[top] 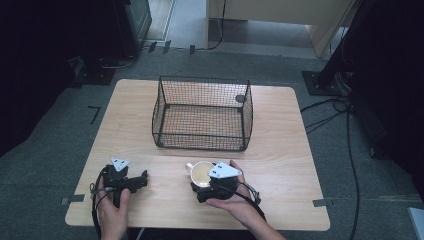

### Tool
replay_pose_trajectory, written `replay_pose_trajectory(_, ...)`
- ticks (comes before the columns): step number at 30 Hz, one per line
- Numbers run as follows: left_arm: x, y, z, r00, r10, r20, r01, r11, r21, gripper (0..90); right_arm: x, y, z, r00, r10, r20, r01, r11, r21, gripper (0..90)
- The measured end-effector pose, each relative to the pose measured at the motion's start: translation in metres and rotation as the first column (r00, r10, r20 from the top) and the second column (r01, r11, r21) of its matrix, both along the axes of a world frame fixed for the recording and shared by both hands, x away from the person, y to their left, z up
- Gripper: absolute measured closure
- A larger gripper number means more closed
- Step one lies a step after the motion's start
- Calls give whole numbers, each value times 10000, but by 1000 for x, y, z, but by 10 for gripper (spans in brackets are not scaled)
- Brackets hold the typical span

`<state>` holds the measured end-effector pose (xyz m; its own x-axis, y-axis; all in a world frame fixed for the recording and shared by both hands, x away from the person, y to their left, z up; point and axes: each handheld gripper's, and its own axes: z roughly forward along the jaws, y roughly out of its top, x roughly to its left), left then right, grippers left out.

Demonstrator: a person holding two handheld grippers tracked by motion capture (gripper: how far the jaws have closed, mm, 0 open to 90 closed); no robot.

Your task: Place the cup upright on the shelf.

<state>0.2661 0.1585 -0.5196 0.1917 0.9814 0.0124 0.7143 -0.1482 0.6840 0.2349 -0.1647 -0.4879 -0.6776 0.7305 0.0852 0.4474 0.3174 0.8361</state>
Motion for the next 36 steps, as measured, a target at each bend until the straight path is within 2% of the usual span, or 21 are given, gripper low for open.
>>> replay_pose_trajectory(16, 0, 0, 0, 10000, 9, 4, -9, 10000, -11, 0, 1, 1, -3, 9998, 153, 122, -152, 9998, -91, 84)
replay_pose_trajectory(19, 0, 0, 0, 10000, 7, 2, -7, 10000, -10, 0, -2, 2, -3, 9992, 86, 401, -77, 9997, -229, 94)
replay_pose_trajectory(23, 0, 0, 0, 10000, 0, 3, 0, 10000, -5, 0, -3, 2, -3, 9992, 69, 403, -60, 9997, -230, 96)
replay_pose_trajectory(36, 0, 0, 0, 10000, 5, 3, -5, 10000, -9, 0, -3, 1, 9, 9975, 68, 708, -75, 9999, 93, 97)
